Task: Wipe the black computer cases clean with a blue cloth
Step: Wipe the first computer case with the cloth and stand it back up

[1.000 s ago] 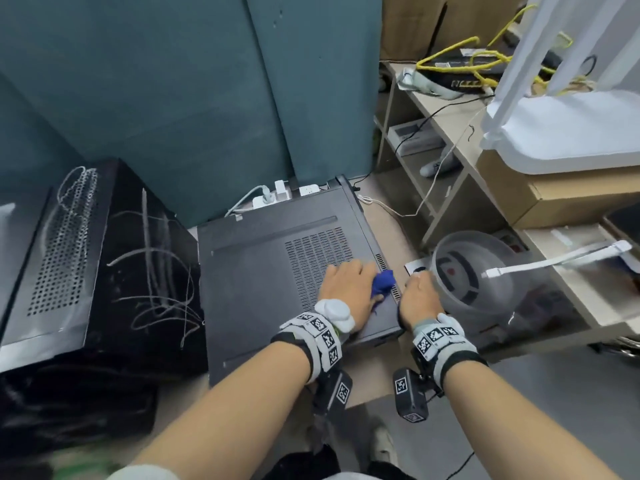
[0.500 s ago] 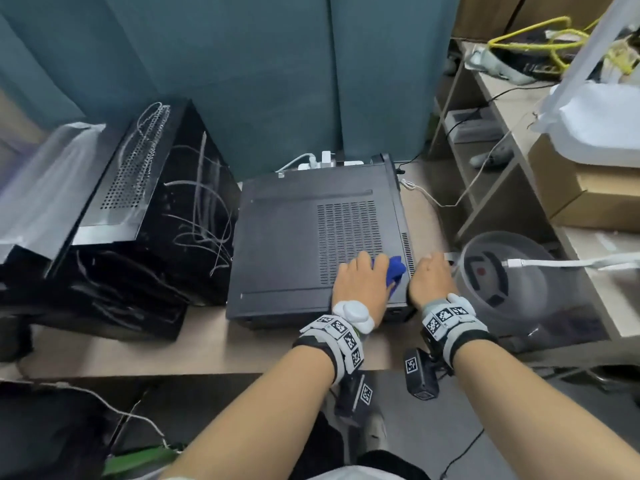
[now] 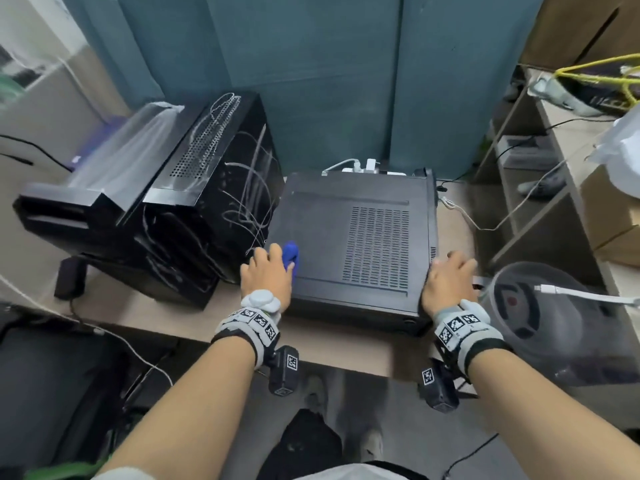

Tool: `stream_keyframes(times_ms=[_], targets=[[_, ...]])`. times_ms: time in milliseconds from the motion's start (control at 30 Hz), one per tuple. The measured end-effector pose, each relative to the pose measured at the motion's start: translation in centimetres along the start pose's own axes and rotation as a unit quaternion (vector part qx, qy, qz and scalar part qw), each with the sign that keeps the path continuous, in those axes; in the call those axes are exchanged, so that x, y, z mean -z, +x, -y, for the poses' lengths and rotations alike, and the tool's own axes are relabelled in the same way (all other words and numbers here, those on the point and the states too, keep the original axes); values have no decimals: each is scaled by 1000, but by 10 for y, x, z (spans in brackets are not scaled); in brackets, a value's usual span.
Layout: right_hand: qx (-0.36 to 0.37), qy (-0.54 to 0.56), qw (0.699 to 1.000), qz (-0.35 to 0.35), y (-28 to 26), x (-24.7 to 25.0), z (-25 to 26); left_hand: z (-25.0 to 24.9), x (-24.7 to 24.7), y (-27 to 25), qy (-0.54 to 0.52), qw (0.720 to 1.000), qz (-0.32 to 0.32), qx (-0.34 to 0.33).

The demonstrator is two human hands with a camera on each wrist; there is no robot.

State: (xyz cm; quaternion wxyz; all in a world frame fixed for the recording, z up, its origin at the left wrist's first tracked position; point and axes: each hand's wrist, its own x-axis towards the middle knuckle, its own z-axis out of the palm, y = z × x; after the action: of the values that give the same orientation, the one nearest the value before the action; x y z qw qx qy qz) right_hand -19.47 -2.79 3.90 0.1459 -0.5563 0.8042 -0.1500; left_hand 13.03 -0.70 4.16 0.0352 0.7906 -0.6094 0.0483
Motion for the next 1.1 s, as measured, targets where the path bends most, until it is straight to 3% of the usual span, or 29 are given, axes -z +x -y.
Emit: stream_keyframes(times_ms=[100,233,300,467,567,667,733,967,1033,1100], targets=[[27,39,999,0,0,-9,4,16,-3,4,-11,998,-11,55],[18,73,997,24,-5,-13,7,-2,-1,-1,-60,986,-8,157],[21,72,997,24,-6,-13,8,-21,2,-6,-68,985,0,160],[25,72,997,31,-4,-16,6,-88,9,-27,-65,996,23,49],[29,65,997,36,-3,-17,7,-127,12,-44,-69,995,38,-61],[30,55,997,42,-3,-14,8,-132,10,-47,-64,984,31,-164],[31,45,997,50,-3,-12,6,-115,10,-37,-50,981,45,-183],[57,-17,997,44,3,-12,2,-16,4,19,-13,999,10,35],[77,-35,996,39,3,-11,7,-13,0,22,-28,995,3,93],[129,-77,988,36,5,-7,8,-36,2,21,-42,993,0,107]])
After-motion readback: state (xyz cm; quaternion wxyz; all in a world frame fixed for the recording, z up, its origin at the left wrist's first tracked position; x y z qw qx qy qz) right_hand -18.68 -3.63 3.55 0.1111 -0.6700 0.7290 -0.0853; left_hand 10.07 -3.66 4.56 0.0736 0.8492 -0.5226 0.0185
